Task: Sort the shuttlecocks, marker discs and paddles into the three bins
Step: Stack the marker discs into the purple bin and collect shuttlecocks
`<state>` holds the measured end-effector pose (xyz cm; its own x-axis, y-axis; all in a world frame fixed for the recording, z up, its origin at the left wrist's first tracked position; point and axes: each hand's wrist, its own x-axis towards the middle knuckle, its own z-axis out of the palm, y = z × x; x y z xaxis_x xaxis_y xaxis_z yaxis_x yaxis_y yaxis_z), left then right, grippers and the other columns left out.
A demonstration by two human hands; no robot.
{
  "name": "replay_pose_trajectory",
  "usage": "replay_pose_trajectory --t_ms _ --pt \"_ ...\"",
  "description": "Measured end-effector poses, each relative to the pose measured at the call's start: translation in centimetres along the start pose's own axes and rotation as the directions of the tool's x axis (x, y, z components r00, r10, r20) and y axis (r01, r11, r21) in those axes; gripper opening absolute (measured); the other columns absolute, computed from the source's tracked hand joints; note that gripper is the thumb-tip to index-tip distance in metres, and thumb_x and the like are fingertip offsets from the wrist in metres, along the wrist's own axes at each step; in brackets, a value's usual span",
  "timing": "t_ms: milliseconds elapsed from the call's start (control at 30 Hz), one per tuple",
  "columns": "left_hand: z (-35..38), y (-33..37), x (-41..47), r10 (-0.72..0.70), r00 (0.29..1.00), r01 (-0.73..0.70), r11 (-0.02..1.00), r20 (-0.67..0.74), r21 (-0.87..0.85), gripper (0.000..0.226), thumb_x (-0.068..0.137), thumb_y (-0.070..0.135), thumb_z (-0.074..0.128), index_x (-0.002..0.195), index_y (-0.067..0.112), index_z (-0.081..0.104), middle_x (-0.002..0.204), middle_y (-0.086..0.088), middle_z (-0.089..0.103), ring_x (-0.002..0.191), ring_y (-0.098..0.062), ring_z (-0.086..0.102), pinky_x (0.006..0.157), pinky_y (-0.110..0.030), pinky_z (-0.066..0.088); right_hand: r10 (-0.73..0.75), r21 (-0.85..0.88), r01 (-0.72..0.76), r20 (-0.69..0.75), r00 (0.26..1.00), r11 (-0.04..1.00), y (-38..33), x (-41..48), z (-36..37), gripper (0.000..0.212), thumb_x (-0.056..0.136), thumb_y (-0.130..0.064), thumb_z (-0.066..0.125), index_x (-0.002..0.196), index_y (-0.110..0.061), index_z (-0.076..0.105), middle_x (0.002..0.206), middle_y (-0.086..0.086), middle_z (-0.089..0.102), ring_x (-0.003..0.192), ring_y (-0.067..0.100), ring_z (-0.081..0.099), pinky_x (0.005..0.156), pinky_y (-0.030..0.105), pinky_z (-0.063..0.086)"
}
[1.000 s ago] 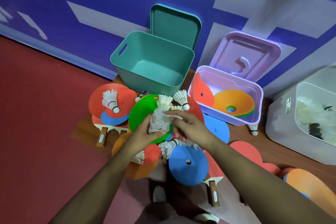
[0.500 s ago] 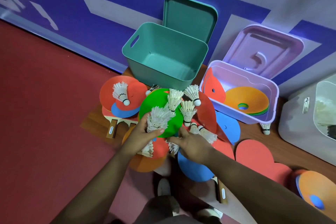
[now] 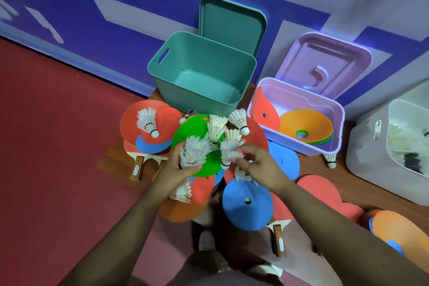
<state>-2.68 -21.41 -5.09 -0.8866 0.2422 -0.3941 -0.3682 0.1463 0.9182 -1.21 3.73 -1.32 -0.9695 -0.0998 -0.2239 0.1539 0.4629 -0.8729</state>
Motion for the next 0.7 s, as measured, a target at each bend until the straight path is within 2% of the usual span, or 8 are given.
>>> replay_pose_trajectory --t_ms 67,133,233,333,467,533,600,700 --pt "0.1 0.5 0.0 -0.001 1.000 0.002 1.000 -0.006 0.026 0.069 0.082 0.005 0.075 0.128 0.043 0.040 0.124 0.009 0.062 0.113 -0.005 0.062 0.087 -0.021 0.052 0.088 0.254 -0.061 -0.096 0.992 0.965 -1.9 0.3 -1.2 0.002 0.091 -0.016 0.067 0.089 -0.015 0.067 0.064 -0.006 0.060 0.054 0.009 0.056 0.058 0.031 0.046" --pt "0.3 0.9 0.2 0.003 1.000 -0.003 0.998 0.012 0.062 0.070 0.081 0.007 0.076 0.121 0.052 0.040 0.124 0.011 0.061 0.112 -0.004 0.061 0.090 -0.024 0.052 0.085 0.361 -0.027 -0.145 0.986 0.932 -3.5 0.7 -1.6 0.006 0.092 -0.013 0.065 0.087 -0.009 0.064 0.063 0.001 0.057 0.051 0.012 0.054 0.052 0.027 0.044" --pt "1.0 1.6 0.2 0.011 0.998 -0.019 0.992 0.064 0.128 0.072 0.079 0.010 0.078 0.114 0.061 0.040 0.123 0.016 0.059 0.109 0.001 0.061 0.089 -0.023 0.052 0.051 0.327 -0.010 -0.118 0.992 0.945 -4.7 1.3 -0.6 0.007 0.093 -0.013 0.064 0.088 -0.008 0.063 0.067 0.004 0.058 0.051 0.011 0.056 0.051 0.028 0.046" --pt "1.7 2.0 0.3 0.022 0.993 -0.038 0.990 0.118 0.134 0.075 0.079 0.006 0.078 0.120 0.055 0.039 0.125 0.008 0.060 0.110 -0.001 0.062 0.085 -0.020 0.052 -0.018 0.142 0.019 -0.012 1.000 0.990 -4.3 1.6 1.3 0.006 0.094 -0.021 0.063 0.090 -0.018 0.066 0.068 -0.009 0.059 0.056 0.007 0.053 0.059 0.028 0.045" --pt "2.3 2.7 -0.3 0.015 0.992 -0.030 0.992 0.124 0.121 0.071 0.082 0.001 0.072 0.134 0.031 0.035 0.116 0.016 0.058 0.095 0.015 0.061 0.075 -0.006 0.046 0.022 -0.050 -0.021 0.023 0.999 0.999 -3.4 1.5 2.8 0.027 0.096 -0.031 0.059 0.114 -0.013 0.067 0.104 0.004 0.056 0.091 0.011 0.054 0.079 0.012 0.036" --pt "2.3 3.2 -0.8 -0.001 0.996 -0.011 0.991 0.089 0.133 0.060 0.086 0.010 0.071 0.131 0.033 0.039 0.105 0.021 0.056 0.087 0.012 0.062 0.069 -0.001 0.043 0.029 -0.039 -0.026 0.062 0.998 0.999 -3.6 1.1 2.4 0.026 0.095 -0.033 0.060 0.112 -0.015 0.069 0.110 0.007 0.056 0.098 0.014 0.055 0.082 0.008 0.036" --pt "2.3 3.2 -1.0 -0.024 0.998 0.017 0.992 0.063 0.121 0.048 0.088 0.018 0.070 0.123 0.038 0.044 0.101 0.021 0.058 0.086 0.006 0.061 0.065 -0.001 0.043 -0.009 0.060 0.002 0.107 0.994 0.998 -4.0 0.7 1.7 0.022 0.096 -0.034 0.058 0.107 -0.022 0.072 0.110 0.003 0.062 0.099 0.012 0.060 0.086 0.017 0.045" --pt "2.3 2.6 -0.6 -0.042 0.998 0.040 0.999 0.045 0.037 0.043 0.086 0.021 0.071 0.114 0.046 0.050 0.112 0.005 0.069 0.095 -0.015 0.070 0.075 -0.014 0.051 0.084 0.284 -0.084 0.012 0.996 0.955 -3.7 0.2 0.3 0.021 0.098 -0.034 0.054 0.109 -0.022 0.068 0.102 0.003 0.065 0.073 0.013 0.061 0.067 0.030 0.050"
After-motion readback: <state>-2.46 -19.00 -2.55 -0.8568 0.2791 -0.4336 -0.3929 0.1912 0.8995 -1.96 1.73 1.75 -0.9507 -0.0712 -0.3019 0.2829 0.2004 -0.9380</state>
